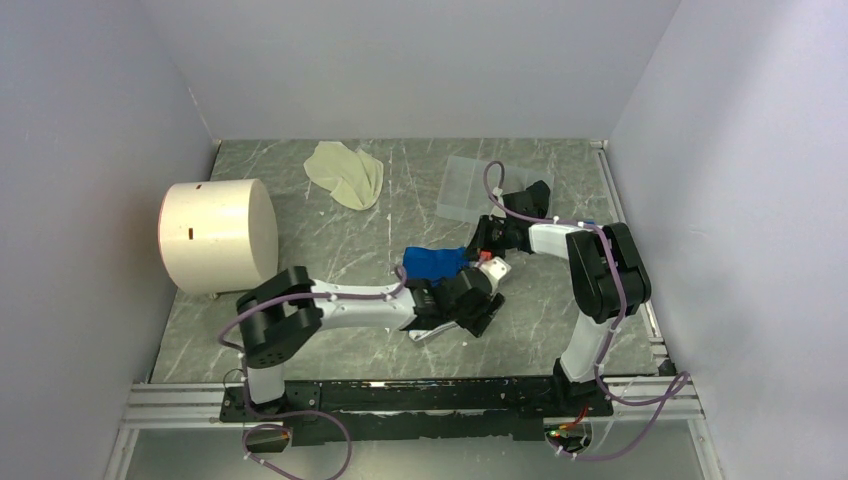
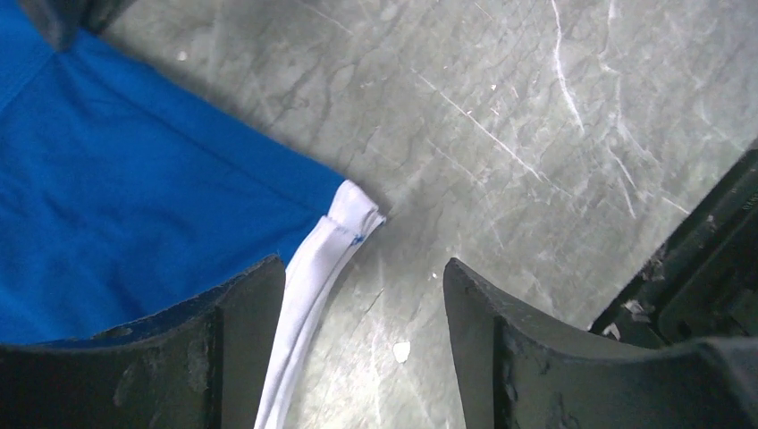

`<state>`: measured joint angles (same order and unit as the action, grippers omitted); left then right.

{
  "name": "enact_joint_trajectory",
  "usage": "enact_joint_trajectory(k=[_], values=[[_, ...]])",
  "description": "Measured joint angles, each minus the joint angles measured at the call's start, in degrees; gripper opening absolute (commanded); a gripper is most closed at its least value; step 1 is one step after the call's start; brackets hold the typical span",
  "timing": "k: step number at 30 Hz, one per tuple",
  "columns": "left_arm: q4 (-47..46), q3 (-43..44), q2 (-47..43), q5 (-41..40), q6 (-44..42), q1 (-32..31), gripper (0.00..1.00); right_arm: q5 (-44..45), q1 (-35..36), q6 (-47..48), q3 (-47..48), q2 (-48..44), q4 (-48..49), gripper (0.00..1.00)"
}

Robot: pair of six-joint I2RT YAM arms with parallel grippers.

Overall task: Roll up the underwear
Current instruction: Fold the underwear at the center of the board.

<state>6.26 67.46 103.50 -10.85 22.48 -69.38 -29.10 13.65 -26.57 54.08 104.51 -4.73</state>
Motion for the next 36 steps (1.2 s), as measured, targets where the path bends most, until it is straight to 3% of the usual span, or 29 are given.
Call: enact_joint_trajectory(k=[5, 12, 18, 23, 36], values=[[0.1, 3.7, 6.2, -4.6, -0.9, -2.8, 0.71, -1.4, -0.9, -0.5, -0.9, 0.0, 1.4, 0.13], [1.5, 11.0, 13.5, -12.1, -2.4, -5.3, 0.63, -2.5, -1.9, -0.6, -1.4, 0.0, 1.8, 0.12], [7.7, 18.0, 18.6, -17.2, -2.9, -6.4, 0.62, -2.8, -2.5, -0.6, -1.4, 0.1, 1.8, 0.11], [10.9, 19.3, 19.1, -20.6, -3.2, -7.5, 0.61, -3.0, -2.6, -0.6, -1.4, 0.2, 1.8, 0.11], [13.9, 20.2, 19.6, -22.2, -1.7, -7.7, 0.49, -3.6, -2.8, -0.4, -1.3, 0.5, 1.8, 0.08]])
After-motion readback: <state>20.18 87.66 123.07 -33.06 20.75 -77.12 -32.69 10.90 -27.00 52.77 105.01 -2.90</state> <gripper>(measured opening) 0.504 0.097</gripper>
